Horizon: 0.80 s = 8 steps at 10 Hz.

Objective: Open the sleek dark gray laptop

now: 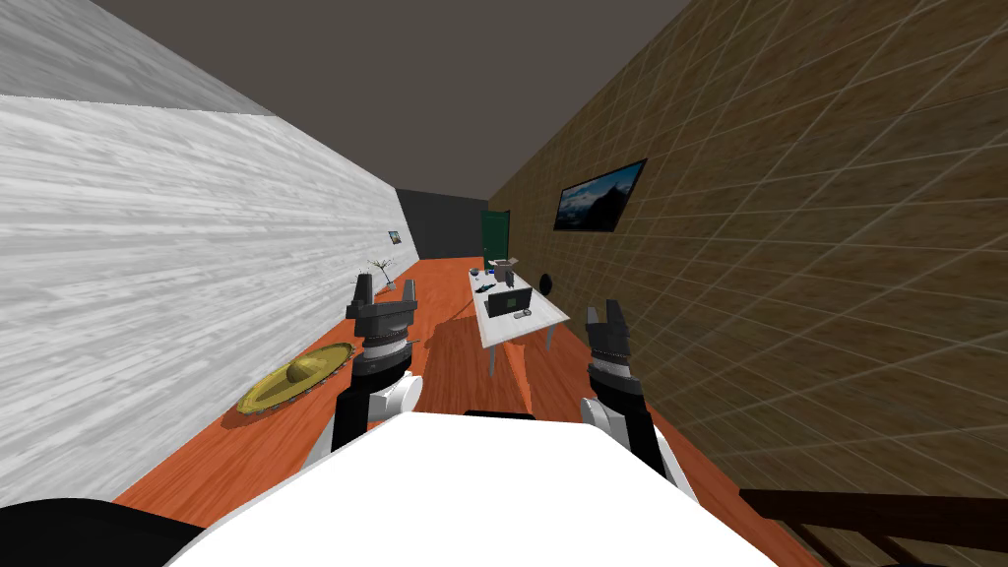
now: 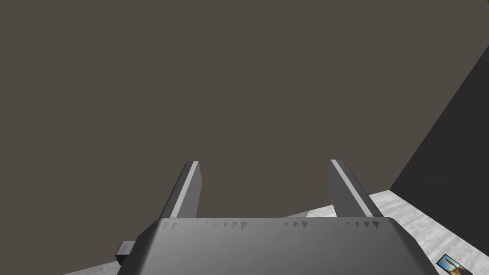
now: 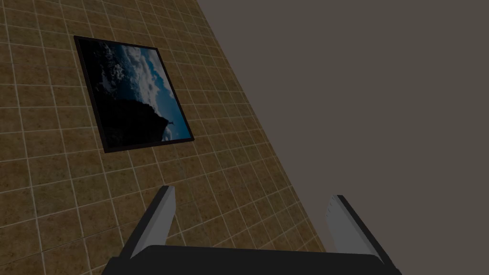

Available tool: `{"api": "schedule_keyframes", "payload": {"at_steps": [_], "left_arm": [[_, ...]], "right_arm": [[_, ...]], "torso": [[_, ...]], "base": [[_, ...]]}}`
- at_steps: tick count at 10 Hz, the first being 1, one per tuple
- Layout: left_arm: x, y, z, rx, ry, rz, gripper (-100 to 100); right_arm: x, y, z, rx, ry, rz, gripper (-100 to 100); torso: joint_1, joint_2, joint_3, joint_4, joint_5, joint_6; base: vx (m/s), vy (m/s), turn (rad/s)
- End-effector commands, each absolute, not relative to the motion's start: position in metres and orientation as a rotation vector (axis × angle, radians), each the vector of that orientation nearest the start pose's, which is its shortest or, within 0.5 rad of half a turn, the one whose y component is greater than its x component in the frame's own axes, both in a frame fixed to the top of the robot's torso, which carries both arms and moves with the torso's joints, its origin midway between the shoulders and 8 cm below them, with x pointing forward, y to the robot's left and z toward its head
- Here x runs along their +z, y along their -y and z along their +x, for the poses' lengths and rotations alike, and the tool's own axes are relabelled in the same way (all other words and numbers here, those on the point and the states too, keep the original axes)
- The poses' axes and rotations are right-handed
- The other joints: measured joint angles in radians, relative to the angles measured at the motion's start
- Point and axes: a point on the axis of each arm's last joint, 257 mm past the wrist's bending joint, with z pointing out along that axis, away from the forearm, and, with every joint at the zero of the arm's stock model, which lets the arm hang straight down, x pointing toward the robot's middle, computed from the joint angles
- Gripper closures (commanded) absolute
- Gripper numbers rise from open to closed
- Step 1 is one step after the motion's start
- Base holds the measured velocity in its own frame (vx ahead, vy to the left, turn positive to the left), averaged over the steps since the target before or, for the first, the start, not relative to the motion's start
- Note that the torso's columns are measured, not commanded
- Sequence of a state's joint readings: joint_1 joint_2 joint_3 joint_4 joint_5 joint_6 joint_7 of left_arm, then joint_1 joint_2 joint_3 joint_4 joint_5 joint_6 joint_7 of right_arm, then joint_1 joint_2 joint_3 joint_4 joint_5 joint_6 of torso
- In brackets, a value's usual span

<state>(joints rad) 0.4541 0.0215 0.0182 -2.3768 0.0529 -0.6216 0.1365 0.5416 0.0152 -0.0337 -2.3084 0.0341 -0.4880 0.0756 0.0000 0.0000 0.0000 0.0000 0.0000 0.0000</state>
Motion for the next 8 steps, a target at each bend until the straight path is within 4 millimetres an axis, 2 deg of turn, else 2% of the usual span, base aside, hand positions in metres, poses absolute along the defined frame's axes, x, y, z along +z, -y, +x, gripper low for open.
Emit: {"api": "schedule_keyframes", "payload": {"at_steps": [1, 8], "left_arm": [[0.0994, -0.2743, 0.2972, -1.519, -0.389, -0.495, 0], [0.0996, -0.2743, 0.2971, -1.519, -0.389, -0.495, 0]], "right_arm": [[0.0219, 0.2917, 0.3356, 1.156, -0.652, 0.63, 0], [0.0221, 0.2917, 0.3355, 1.156, -0.652, 0.629, 0]], "torso": [[0.0, 0.04, -0.082, 0.041, 0.0, 0.0], [0.0, 0.544, -1.087, 0.544, 0.0, 0.0]], "base": [[0.0, 0.0, 0.0], [0.0, 0.0, 0.0]]}}
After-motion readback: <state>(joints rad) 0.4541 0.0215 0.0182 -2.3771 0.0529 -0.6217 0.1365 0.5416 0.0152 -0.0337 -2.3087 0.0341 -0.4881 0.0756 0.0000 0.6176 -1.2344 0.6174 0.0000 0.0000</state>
